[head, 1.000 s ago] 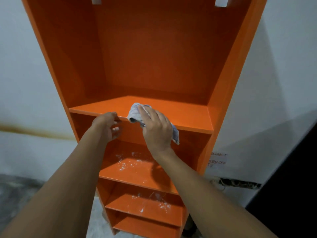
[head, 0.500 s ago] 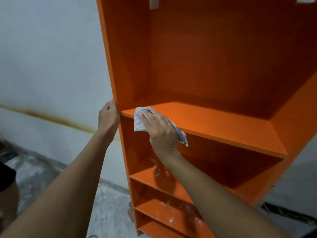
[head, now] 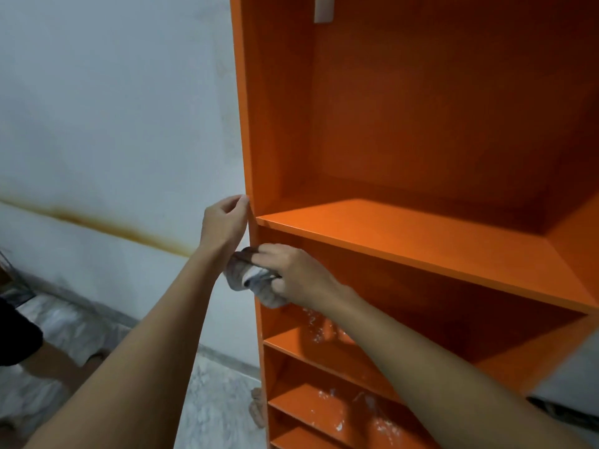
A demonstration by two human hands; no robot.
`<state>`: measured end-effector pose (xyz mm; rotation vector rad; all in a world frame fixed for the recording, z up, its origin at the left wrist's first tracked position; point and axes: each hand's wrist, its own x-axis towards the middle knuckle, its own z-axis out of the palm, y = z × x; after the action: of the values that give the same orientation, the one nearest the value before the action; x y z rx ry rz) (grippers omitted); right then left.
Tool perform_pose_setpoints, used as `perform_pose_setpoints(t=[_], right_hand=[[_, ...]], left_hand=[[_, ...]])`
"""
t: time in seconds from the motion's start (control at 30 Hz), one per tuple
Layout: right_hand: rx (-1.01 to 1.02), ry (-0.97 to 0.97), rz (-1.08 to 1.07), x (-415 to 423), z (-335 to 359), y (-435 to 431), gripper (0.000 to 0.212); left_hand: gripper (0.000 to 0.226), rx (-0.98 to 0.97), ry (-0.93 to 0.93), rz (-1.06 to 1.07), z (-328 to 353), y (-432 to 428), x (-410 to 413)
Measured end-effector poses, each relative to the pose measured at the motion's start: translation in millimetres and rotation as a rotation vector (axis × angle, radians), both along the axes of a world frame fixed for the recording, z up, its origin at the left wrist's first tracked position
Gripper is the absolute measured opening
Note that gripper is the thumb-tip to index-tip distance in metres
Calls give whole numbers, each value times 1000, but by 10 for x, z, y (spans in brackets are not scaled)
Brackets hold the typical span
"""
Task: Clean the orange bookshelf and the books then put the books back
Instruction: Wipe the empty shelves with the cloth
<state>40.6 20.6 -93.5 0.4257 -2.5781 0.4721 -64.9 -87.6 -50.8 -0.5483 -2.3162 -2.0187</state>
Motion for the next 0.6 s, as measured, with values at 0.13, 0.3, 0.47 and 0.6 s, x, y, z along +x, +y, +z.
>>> perform_pose_setpoints(t=[0.13, 0.3, 0.47, 0.6], right_hand=[[-534, 85, -167, 553, 427, 277, 38], [-637, 150, -556, 1100, 1169, 1104, 34], [-503, 72, -1184, 1323, 1344, 2107, 20], [-677, -312, -1450, 1213, 1052, 2605, 38]], left_hand=[[42, -33, 56, 149, -50, 189, 74], [33, 33, 71, 360, 9, 477, 228], [27, 31, 92, 395, 35, 576, 196], [32, -43, 131, 408, 52, 570, 220]])
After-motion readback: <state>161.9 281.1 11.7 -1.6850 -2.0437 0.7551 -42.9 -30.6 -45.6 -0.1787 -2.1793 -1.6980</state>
